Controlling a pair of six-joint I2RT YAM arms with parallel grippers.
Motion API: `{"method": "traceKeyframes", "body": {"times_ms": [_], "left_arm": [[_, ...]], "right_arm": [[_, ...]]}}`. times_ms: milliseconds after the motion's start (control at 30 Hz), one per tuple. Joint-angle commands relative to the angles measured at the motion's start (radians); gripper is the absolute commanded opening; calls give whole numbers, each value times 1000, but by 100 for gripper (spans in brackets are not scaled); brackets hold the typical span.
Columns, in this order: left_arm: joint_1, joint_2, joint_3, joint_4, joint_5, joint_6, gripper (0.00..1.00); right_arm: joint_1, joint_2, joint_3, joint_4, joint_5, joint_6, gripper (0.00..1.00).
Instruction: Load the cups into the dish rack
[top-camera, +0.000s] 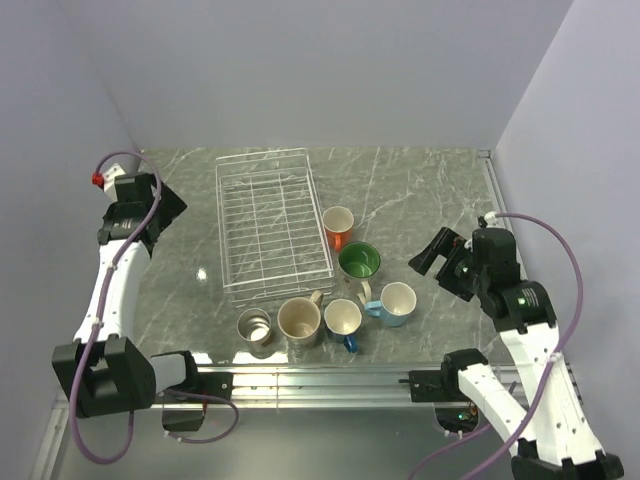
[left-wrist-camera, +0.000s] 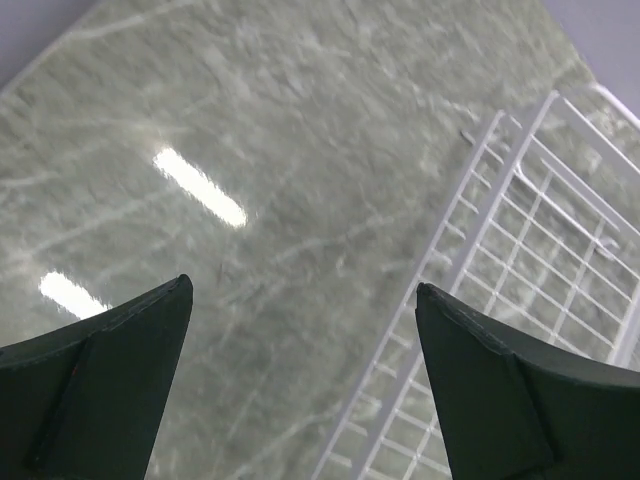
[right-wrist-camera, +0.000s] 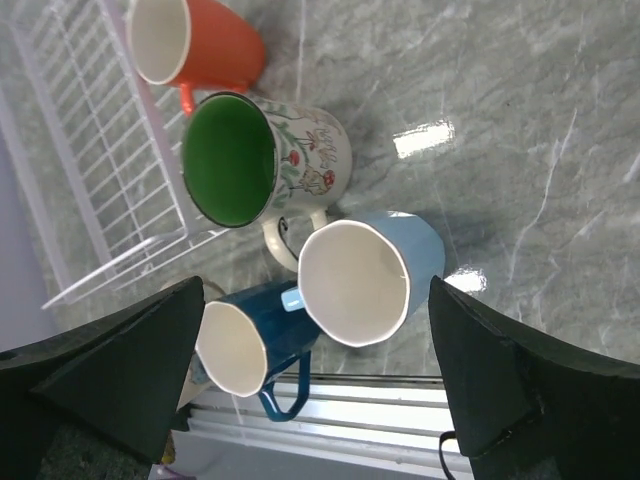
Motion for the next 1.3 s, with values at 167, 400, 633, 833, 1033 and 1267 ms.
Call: {"method": "traceKeyframes", "body": {"times_ms": [167, 400, 633, 833, 1033, 1267], "left_arm": [[4, -86, 78, -292, 65, -164, 99], [2, -129, 38, -248, 253, -150, 99], [-39, -175, 13, -225, 324, -157, 96], [-49, -184, 9, -231, 350, -153, 91], [-64, -200, 21, -251, 352, -151, 91], [-91, -195, 30, -240, 380, -157, 90]], "right_arm": [[-2, 81, -21, 46, 10, -69, 100], [26, 192, -75, 22, 23, -108, 95], [190, 310, -89, 22, 84, -23, 89], [220, 331, -110, 0, 150, 9, 74], [228, 319, -164, -11, 188, 44, 56], [230, 351, -213, 49, 179, 70, 30]]}}
